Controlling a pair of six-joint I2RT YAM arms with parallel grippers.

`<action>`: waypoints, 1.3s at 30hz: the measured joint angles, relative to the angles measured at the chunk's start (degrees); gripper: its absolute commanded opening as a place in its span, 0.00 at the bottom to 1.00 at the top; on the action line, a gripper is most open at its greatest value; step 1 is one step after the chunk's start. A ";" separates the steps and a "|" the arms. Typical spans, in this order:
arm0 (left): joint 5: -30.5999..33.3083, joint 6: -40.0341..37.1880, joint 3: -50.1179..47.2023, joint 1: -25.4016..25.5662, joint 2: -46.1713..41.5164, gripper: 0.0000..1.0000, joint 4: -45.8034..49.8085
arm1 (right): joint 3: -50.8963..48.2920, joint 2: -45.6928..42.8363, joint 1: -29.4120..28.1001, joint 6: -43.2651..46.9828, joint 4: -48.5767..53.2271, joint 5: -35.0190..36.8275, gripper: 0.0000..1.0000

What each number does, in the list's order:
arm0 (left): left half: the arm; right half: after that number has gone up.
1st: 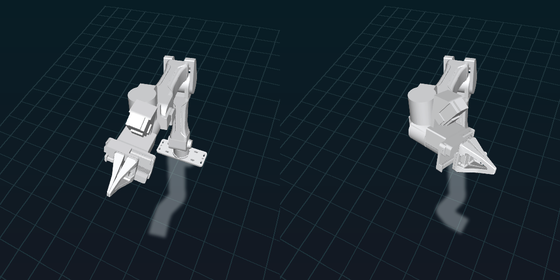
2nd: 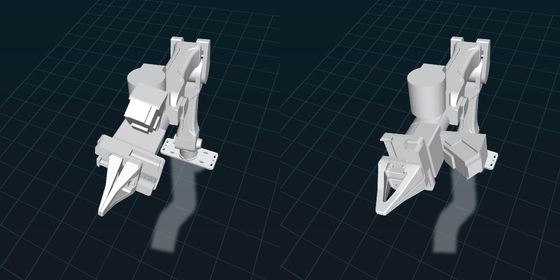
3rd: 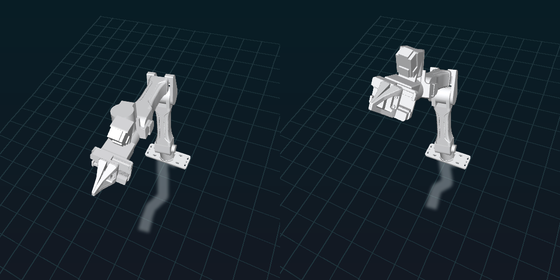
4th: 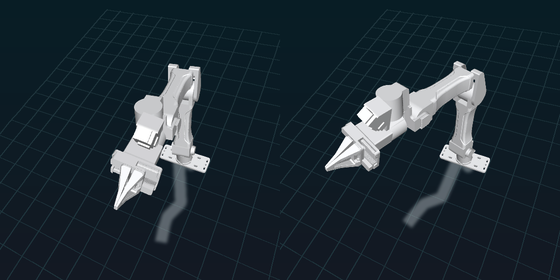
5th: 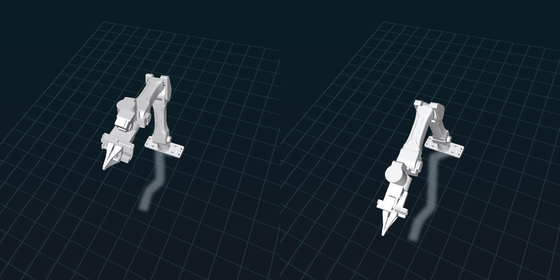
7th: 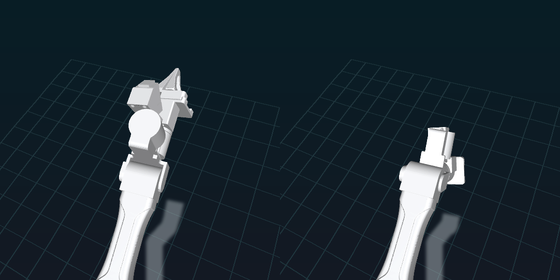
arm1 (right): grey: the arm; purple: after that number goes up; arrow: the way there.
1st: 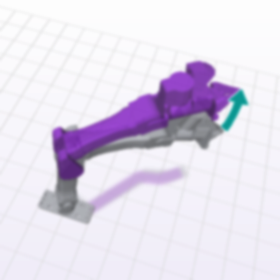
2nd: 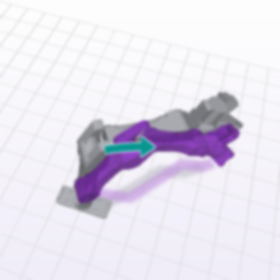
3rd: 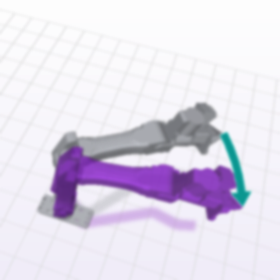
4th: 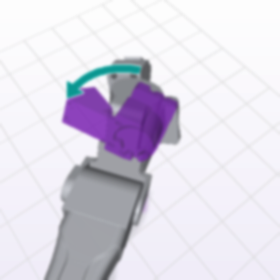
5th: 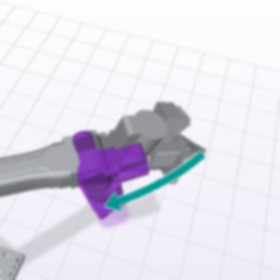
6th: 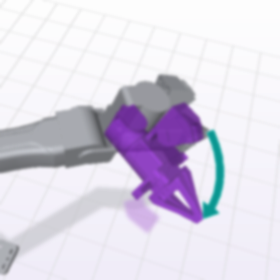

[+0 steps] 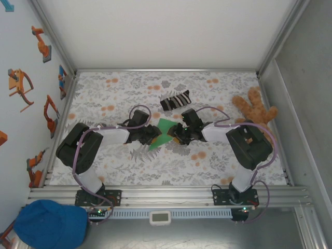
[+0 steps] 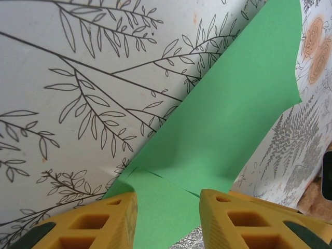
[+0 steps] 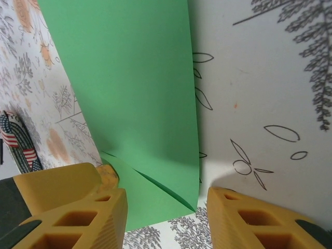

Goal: Fold a paper plane with a square sheet of paper (pick it up from the middle)
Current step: Fold the wing for the fifth time at the center of the table.

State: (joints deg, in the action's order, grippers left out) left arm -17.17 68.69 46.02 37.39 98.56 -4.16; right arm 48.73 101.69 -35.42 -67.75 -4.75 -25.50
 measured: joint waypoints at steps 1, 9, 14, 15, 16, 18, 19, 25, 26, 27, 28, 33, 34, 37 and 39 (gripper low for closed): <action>0.02 0.00 0.00 0.00 0.00 0.36 0.00 | 0.00 0.00 0.02 -0.04 -0.26 -0.04 0.44; 0.02 0.02 0.00 0.02 0.07 0.33 0.07 | 0.00 1.60 -0.26 -0.61 -2.97 -1.79 0.35; 0.07 0.15 -0.02 0.00 0.11 0.30 0.26 | 0.00 2.12 -0.42 -1.03 -4.59 -2.16 0.30; 0.09 0.15 -0.02 0.00 0.11 0.30 0.28 | 0.00 2.12 -0.42 -1.07 -4.85 -2.16 0.29; 0.13 0.15 -0.02 0.00 0.11 0.30 0.31 | 0.00 2.12 -0.42 -1.11 -5.22 -2.16 0.28; 0.20 0.15 -0.02 0.00 0.11 0.30 0.33 | 0.00 2.12 -0.42 -1.25 -5.90 -2.12 0.26; 0.20 0.15 -0.02 0.00 0.11 0.30 0.33 | -0.02 2.12 -0.42 -1.25 -6.21 -2.12 0.25; 0.22 0.15 -0.02 0.00 0.11 0.30 0.39 | -0.52 2.12 -0.39 -1.36 -7.17 -1.42 0.21; 0.22 0.15 -0.02 0.02 0.11 0.30 0.42 | -0.74 2.12 -0.37 -1.46 -7.32 -1.22 0.21; 0.24 0.15 -0.02 0.00 0.11 0.30 0.42 | -0.92 2.12 -0.33 -1.51 -7.39 -0.94 0.20; 0.24 0.15 -0.02 0.00 0.11 0.30 0.42 | -1.14 2.12 -0.33 -1.70 -7.61 -0.63 0.19; 0.24 0.13 -0.02 0.00 0.11 0.29 0.44 | -2.27 2.12 -0.07 -2.99 -8.94 -0.42 0.15; 0.24 0.13 -0.02 0.00 0.11 0.29 0.46 | -2.60 2.12 0.09 -3.21 -9.42 -0.39 0.14; 0.22 0.13 -0.02 0.00 0.11 0.29 0.46 | -3.10 2.12 0.59 -4.48 -10.14 -0.37 0.06; 0.22 0.09 -0.02 0.00 0.11 0.30 0.48 | -3.21 2.12 0.76 -5.40 -10.78 -0.31 0.00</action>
State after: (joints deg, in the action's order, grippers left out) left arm -16.95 68.77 46.00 37.39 98.67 -3.68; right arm 45.52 103.81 -34.65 -73.14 -15.53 -25.80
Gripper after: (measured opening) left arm 0.294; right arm 0.047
